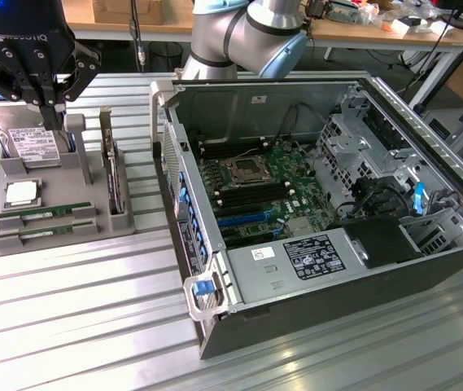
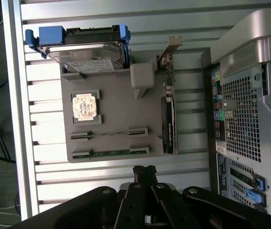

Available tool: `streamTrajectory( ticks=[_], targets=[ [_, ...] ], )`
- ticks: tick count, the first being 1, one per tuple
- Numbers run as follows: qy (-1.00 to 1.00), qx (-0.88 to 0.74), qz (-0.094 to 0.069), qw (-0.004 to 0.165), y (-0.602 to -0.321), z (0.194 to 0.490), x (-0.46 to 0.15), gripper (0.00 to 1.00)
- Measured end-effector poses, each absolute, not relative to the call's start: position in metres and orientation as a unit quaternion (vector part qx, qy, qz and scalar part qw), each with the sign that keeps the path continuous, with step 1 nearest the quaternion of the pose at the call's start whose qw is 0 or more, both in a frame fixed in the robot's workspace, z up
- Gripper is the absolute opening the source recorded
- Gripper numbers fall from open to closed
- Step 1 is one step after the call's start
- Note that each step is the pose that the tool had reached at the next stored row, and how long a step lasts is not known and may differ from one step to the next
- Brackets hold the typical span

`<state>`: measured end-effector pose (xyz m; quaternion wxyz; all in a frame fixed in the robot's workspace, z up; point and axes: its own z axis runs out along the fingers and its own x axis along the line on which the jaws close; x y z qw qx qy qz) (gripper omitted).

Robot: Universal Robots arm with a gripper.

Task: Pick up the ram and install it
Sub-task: 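Reach for the ram, then pick up the ram and move it above insertion slot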

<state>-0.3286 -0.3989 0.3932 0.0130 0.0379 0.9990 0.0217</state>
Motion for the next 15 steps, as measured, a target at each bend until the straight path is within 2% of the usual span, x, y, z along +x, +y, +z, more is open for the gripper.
streamTrajectory(
  ticks=[15],
  targets=[
    [0.999, -0.022, 0.022, 0.012, -0.3990, 0.3932, -0.3286, 0.11]
  ],
)
